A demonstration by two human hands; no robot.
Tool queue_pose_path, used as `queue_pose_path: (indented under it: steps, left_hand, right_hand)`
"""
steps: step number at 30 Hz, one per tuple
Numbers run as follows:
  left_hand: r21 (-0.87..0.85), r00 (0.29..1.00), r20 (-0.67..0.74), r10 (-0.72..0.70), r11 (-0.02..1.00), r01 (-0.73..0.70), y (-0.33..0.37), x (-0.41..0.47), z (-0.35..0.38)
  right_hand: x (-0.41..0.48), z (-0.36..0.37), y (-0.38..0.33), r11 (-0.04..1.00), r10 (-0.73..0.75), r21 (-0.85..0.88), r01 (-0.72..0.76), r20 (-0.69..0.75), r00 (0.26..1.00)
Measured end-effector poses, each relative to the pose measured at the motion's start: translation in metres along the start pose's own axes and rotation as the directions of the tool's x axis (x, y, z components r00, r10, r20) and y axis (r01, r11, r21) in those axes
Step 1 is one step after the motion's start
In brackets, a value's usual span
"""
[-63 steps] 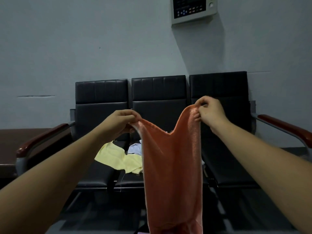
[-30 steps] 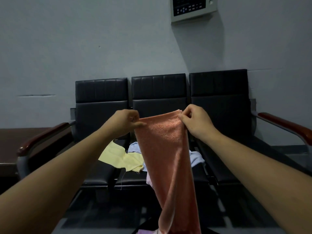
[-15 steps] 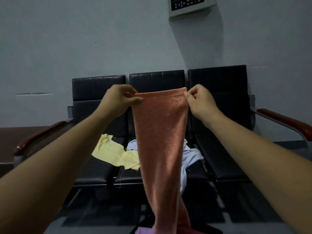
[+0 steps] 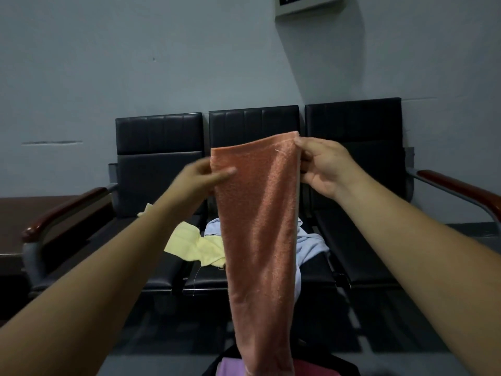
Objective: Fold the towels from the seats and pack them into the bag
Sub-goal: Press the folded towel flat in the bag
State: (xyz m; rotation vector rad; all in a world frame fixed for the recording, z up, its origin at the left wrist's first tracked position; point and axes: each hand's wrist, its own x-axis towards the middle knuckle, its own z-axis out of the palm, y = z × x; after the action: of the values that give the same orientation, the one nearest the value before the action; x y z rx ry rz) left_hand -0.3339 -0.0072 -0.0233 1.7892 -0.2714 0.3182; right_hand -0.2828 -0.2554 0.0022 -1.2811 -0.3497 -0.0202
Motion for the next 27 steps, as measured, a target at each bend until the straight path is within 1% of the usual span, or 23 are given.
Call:
queue_pose_path:
  steps: [1,2,3,4,5,6,8,10,11,12,13,14,15,16,18,20,21,23,25,26,27]
  left_hand:
    - [0.069,0.994,0.078,-0.073,0.995,0.068,-0.011,-0.004,0.003]
    - [0.154,0.982,0.129,-0.136,0.981,0.115,-0.022,-0.008,0.007]
    - [0.197,0.971,0.159,-0.179,0.969,0.147,-0.033,-0.013,0.01]
    - [0.166,0.962,0.177,-0.207,0.97,0.178,-0.043,-0.016,0.013]
    - [0.065,0.956,0.187,-0.224,0.974,0.216,-0.051,-0.019,0.016]
    - [-0.074,0.955,0.184,-0.233,0.965,0.25,-0.055,-0.023,0.02]
    - [-0.308,0.958,0.188,-0.216,0.913,0.267,-0.056,-0.026,0.028]
    - [-0.406,0.96,0.215,-0.179,0.878,0.255,-0.052,-0.025,0.035]
    - [-0.424,0.961,0.218,-0.171,0.87,0.251,-0.05,-0.023,0.038]
    - [-0.44,0.963,0.202,-0.178,0.862,0.251,-0.045,-0.022,0.042]
    - [-0.468,0.967,0.166,-0.195,0.847,0.251,-0.041,-0.02,0.045]
    - [-0.509,0.968,0.131,-0.213,0.824,0.25,-0.037,-0.018,0.048]
    - [-0.563,0.968,0.101,-0.231,0.789,0.247,-0.035,-0.017,0.05]
    - [-0.617,0.966,0.073,-0.248,0.75,0.239,-0.034,-0.014,0.051]
    - [-0.687,0.962,0.033,-0.271,0.693,0.218,-0.038,-0.009,0.049]
    - [-0.7,0.959,0.019,-0.284,0.681,0.215,-0.041,-0.008,0.046]
    - [-0.678,0.955,0.009,-0.298,0.7,0.224,-0.044,-0.008,0.044]
    - [-0.591,0.939,-0.045,-0.34,0.767,0.249,-0.05,-0.007,0.04]
    - [-0.487,0.901,-0.156,-0.406,0.825,0.287,-0.059,-0.004,0.032]
    - [-0.463,0.887,-0.172,-0.429,0.83,0.312,-0.063,-0.003,0.026]
    - [-0.442,0.89,-0.14,-0.434,0.832,0.336,-0.068,-0.003,0.02]
  right_hand:
    - [0.0,0.002,-0.001,1.0,0.004,0.029,-0.005,0.003,1.0]
    - [0.001,0.005,-0.003,0.999,0.008,0.045,-0.007,-0.007,1.0]
    - [0.004,0.005,-0.003,0.999,0.01,0.053,-0.009,-0.031,0.999]
    - [0.007,0.005,-0.003,0.999,0.016,0.052,-0.012,-0.068,0.998]
    - [0.011,0.003,0.0,0.999,0.022,0.034,-0.019,-0.114,0.993]
    - [0.016,0.001,0.004,0.999,0.031,-0.007,-0.032,-0.161,0.986]
    - [0.024,-0.006,0.018,0.988,0.056,-0.13,-0.088,-0.232,0.971]
    - [0.031,-0.014,0.037,0.951,0.147,-0.228,-0.207,-0.257,0.955]
    - [0.03,-0.018,0.045,0.936,0.225,-0.216,-0.278,-0.24,0.944]
    - [0.028,-0.022,0.052,0.924,0.326,-0.146,-0.353,-0.179,0.928]
    - [0.023,-0.025,0.057,0.909,0.411,-0.038,-0.416,-0.086,0.907]
    - [0.019,-0.028,0.064,0.889,0.452,0.067,-0.452,0.016,0.892]
    - [0.015,-0.033,0.072,0.874,0.454,0.144,-0.465,0.103,0.885]
    - [0.01,-0.036,0.081,0.868,0.441,0.17,-0.466,0.163,0.882]
    - [-0.003,-0.039,0.098,0.885,0.419,0.108,-0.452,0.234,0.877]
    - [-0.015,-0.038,0.112,0.909,0.406,-0.032,-0.415,0.288,0.867]
    - [-0.019,-0.036,0.116,0.917,0.396,-0.074,-0.392,0.285,0.873]
    - [-0.019,-0.033,0.119,0.931,0.362,-0.034,-0.364,0.214,0.907]
    - [-0.017,-0.025,0.116,0.946,0.31,0.053,-0.32,0.137,0.941]
    - [-0.016,-0.02,0.113,0.949,0.291,0.094,-0.302,0.116,0.95]
    - [-0.014,-0.016,0.112,0.947,0.28,0.134,-0.293,0.105,0.954]
